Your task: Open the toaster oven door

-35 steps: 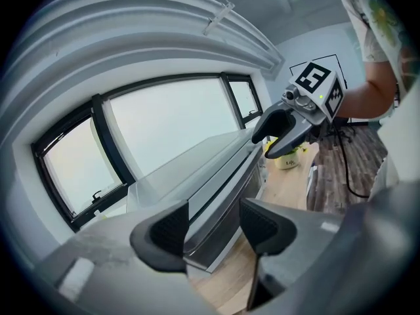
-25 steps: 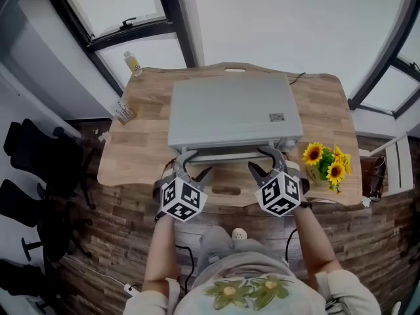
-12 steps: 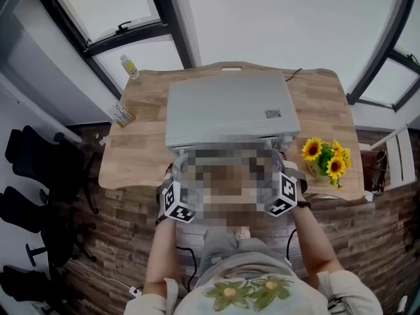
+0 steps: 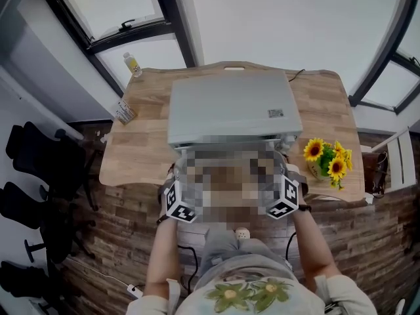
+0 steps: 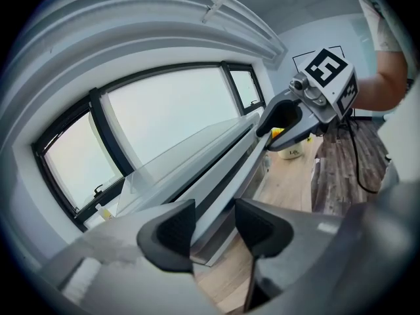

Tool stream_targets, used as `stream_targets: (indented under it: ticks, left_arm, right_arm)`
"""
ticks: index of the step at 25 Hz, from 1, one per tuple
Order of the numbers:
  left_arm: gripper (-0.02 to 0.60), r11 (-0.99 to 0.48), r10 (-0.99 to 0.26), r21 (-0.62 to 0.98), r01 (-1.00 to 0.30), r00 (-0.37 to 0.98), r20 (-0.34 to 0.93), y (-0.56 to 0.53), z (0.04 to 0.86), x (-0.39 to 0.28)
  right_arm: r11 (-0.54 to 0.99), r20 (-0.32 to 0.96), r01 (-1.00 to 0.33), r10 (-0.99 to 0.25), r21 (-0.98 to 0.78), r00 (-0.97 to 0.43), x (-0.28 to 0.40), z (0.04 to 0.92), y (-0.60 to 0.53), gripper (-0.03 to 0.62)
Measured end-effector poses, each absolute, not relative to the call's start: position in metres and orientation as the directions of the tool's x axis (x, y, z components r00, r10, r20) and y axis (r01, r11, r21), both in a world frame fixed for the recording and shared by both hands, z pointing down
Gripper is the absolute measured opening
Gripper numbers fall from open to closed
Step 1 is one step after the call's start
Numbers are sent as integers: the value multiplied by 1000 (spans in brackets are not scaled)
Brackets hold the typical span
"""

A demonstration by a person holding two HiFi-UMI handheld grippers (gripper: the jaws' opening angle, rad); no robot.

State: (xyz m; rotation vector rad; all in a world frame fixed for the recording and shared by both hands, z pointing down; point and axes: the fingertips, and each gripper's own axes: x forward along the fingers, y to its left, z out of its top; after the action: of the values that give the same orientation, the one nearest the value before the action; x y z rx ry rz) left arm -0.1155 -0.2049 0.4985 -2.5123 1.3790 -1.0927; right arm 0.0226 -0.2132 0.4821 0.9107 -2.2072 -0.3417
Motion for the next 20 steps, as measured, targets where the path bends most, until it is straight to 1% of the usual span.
stream_targets:
  ticks: [20]
  left_arm:
    - [196, -588, -764, -346, -731, 363, 534, -184, 505, -114]
  right_arm:
    - [702, 511, -513, -712, 494, -482, 25, 490, -193, 152]
